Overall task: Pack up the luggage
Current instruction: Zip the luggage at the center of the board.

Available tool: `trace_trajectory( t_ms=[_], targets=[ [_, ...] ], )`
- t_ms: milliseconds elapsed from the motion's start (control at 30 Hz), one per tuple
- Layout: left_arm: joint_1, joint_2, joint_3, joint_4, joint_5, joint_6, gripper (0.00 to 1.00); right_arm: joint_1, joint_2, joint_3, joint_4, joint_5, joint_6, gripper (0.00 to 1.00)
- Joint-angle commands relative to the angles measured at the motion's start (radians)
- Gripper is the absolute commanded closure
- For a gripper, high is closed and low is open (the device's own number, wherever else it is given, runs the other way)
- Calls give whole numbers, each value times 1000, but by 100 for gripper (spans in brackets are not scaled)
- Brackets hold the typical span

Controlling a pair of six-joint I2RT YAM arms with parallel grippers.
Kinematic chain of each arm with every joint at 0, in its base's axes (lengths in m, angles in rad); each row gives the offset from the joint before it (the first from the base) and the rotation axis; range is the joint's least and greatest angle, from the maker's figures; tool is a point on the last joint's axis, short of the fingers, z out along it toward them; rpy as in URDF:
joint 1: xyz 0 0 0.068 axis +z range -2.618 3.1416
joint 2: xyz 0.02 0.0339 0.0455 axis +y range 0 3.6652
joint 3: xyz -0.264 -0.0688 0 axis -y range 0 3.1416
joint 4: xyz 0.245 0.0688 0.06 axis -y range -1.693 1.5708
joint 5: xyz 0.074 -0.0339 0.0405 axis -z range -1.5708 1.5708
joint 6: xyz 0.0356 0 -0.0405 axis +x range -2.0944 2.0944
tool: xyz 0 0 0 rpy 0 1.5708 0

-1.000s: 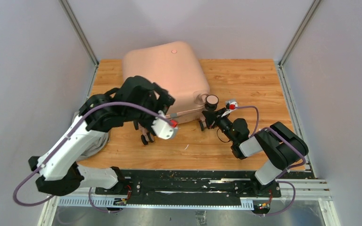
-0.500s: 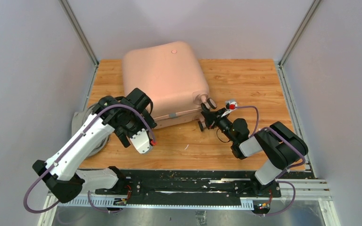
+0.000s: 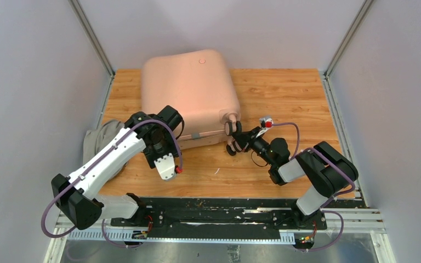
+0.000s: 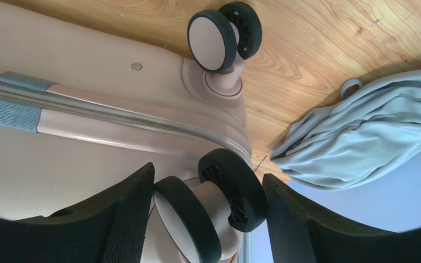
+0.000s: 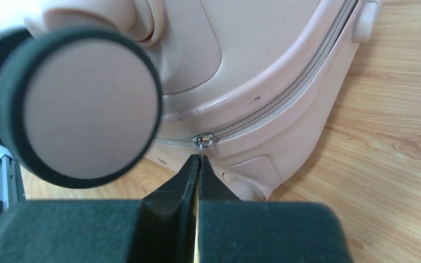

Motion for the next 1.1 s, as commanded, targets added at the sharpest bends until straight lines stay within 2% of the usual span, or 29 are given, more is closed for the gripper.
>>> trace_trajectory(
  t_ms=[0,33,100,200,233,367,600,800,967,1067],
  targets=[
    [37,-15,-36,128,-64,120,45,-11,-3,15,83,-48,21,100],
    [40,-24,-49,164,-55,125,52,-13,-1,16,83,-49,21,100],
    [41,-41,-71,242,-30,129,73,-14,0,14,84,-50,21,100],
    [41,-55,-65,277,38,140,98,-16,-1,11,84,-50,20,100],
    [40,-59,-57,282,62,145,100,-16,-2,12,84,-52,19,100],
    [13,-59,-8,301,136,143,100,-8,5,20,82,-67,32,100],
    [-105,30,127,303,148,15,100,79,-23,18,64,10,-16,100],
    [-178,79,184,303,154,-35,100,99,-50,29,47,33,-52,100],
    [-206,114,229,303,146,-86,100,109,-124,28,-36,27,-109,100],
    [-210,126,258,303,146,-94,100,159,-161,41,-121,10,-170,100]
  ],
)
